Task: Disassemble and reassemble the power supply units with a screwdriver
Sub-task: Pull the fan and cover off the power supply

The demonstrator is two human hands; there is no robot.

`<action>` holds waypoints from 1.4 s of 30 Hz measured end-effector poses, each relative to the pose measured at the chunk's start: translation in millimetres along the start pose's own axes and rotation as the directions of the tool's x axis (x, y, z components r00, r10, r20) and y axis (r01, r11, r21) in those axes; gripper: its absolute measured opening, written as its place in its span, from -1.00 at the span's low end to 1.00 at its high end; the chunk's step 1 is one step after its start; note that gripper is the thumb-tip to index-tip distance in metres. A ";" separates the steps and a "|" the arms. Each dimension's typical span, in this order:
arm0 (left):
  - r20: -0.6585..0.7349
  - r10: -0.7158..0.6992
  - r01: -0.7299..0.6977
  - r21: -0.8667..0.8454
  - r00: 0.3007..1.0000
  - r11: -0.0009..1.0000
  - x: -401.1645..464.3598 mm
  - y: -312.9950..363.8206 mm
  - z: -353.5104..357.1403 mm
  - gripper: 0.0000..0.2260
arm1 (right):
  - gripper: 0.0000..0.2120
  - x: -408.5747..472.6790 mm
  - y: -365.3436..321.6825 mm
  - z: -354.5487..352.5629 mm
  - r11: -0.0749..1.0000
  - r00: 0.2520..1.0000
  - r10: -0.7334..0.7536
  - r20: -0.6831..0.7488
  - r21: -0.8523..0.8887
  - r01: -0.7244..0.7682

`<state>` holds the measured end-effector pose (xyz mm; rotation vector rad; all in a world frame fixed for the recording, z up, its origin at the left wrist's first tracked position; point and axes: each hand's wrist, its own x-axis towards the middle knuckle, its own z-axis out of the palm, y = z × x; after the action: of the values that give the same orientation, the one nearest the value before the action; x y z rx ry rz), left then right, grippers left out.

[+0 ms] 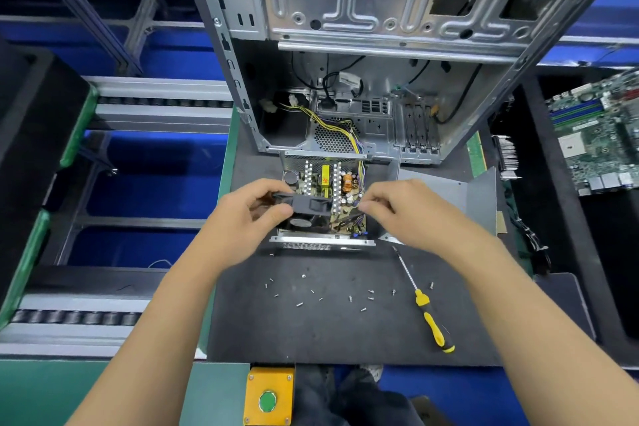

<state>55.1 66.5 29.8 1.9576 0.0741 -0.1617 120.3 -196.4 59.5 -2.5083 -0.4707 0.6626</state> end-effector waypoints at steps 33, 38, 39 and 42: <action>0.244 0.101 -0.213 0.495 0.965 0.842 -4.9 -15.8 30.2 -0.53 | -0.55 7.9 -5.2 18.4 0.925 0.984 -0.014 0.179 -0.372 0.080; 0.245 0.208 -0.314 0.563 0.947 0.765 -4.9 -16.5 35.8 -0.64 | -0.58 9.9 3.2 14.6 0.942 0.992 -0.041 0.123 -0.327 0.080; 0.246 0.233 -0.335 0.574 0.941 0.747 -5.3 -17.1 34.5 -0.66 | -0.64 10.1 4.3 16.1 0.950 0.996 -0.060 0.066 -0.303 0.078; 0.234 0.274 -0.361 0.600 0.933 0.714 -6.5 -20.4 27.1 -0.69 | -0.76 11.9 8.0 20.4 0.973 0.996 -0.076 -0.055 -0.222 0.062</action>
<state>44.0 49.5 2.0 2.5985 -0.4695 -0.0863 120.7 -190.0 35.5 -2.6968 -0.6368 0.5275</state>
